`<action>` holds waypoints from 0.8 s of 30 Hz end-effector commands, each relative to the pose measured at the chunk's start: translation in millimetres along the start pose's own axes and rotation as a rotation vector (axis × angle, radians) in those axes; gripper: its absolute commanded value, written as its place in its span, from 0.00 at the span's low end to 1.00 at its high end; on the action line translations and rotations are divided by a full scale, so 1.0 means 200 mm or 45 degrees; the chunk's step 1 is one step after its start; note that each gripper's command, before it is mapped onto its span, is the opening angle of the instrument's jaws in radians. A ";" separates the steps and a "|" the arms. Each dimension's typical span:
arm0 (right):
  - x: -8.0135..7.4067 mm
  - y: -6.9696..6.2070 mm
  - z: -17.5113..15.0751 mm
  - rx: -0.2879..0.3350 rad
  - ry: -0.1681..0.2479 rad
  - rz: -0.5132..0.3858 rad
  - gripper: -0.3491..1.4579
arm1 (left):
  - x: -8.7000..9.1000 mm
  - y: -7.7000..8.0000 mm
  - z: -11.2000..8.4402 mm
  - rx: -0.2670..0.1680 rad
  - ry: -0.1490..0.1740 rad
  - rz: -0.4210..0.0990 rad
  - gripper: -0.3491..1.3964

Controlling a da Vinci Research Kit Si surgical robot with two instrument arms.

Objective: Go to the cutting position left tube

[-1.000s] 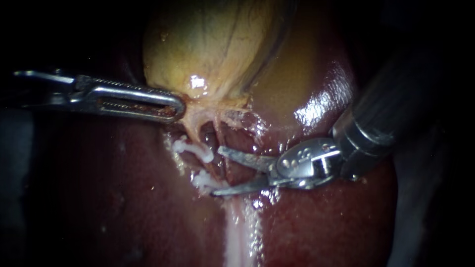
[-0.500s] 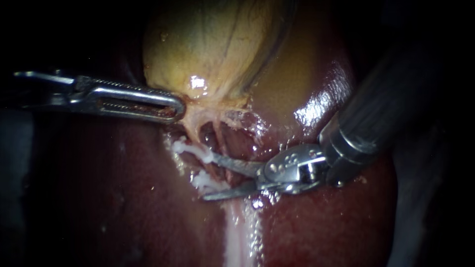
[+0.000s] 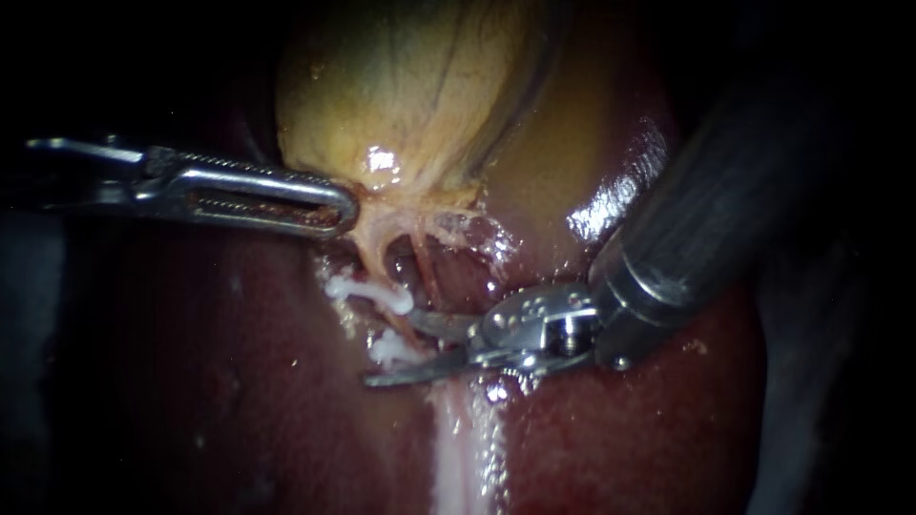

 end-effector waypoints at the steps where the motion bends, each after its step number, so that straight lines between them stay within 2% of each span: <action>1: 0.001 0.000 0.001 0.006 -0.001 0.002 0.94 | 0.000 0.000 0.000 -0.003 -0.002 0.000 0.00; 12: 0.004 0.007 0.008 0.047 -0.001 0.039 0.93 | 0.000 0.000 0.001 -0.005 -0.003 0.000 0.00; 24: 0.007 0.009 0.013 0.067 -0.011 0.044 0.92 | 0.000 0.000 0.003 -0.005 -0.003 0.000 0.00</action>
